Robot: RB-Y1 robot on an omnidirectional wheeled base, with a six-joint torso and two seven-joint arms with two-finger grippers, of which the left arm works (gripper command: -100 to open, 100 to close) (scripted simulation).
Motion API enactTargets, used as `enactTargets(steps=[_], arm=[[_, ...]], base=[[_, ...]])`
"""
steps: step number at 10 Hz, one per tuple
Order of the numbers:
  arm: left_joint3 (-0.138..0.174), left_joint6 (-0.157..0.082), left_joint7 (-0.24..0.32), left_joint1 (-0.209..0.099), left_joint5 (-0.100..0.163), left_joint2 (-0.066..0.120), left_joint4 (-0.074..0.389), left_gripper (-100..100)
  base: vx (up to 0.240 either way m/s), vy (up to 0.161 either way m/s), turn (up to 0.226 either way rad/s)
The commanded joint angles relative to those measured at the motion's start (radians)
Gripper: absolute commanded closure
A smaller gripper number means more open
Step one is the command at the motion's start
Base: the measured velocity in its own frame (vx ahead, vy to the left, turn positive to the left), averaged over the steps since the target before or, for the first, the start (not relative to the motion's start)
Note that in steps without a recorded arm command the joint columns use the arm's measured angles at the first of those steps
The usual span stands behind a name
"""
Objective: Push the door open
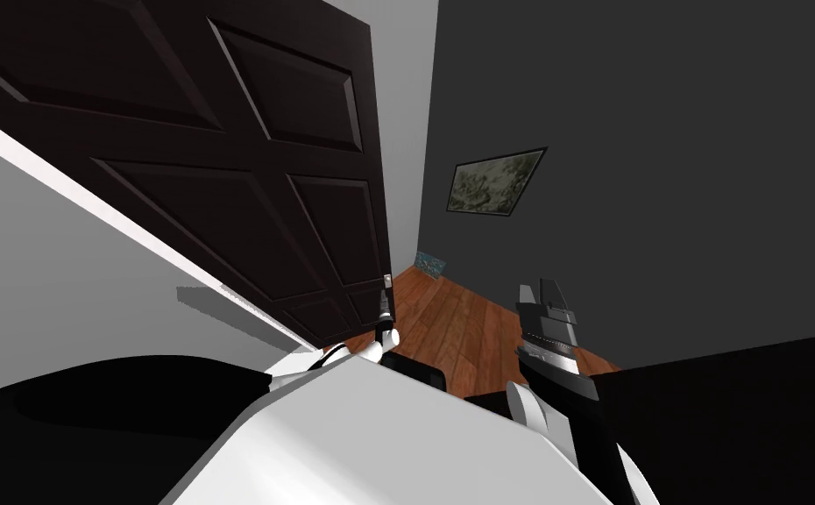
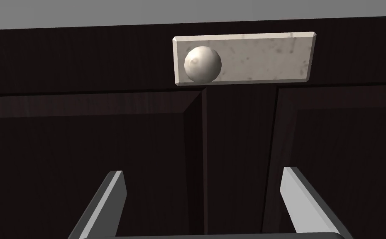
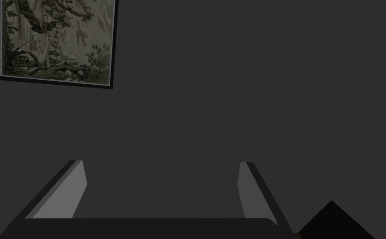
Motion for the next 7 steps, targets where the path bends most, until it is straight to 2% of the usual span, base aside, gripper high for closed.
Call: enactTargets(steps=[1, 2, 3, 4, 7], arm=[[-0.024, -0.013, -0.018, -0.001, 0.032, -0.021, -0.002, -100], [-0.015, -0.007, -0.011, -0.003, 0.020, -0.013, 0.000, -100], [-0.013, -0.006, -0.009, -0.003, 0.020, 0.009, 0.001, -100], [-0.012, -0.005, -0.008, -0.004, 0.020, 0.016, 0.002, -100], [-0.002, 0.005, 0.006, -0.006, 0.013, 0.057, 0.006, -100]], base=[[-0.086, -0.144, -0.024], [-0.041, -0.067, 0.002], [0.051, 0.062, 0.028], [0.107, 0.127, 0.009], [0.195, 0.103, -0.008]])
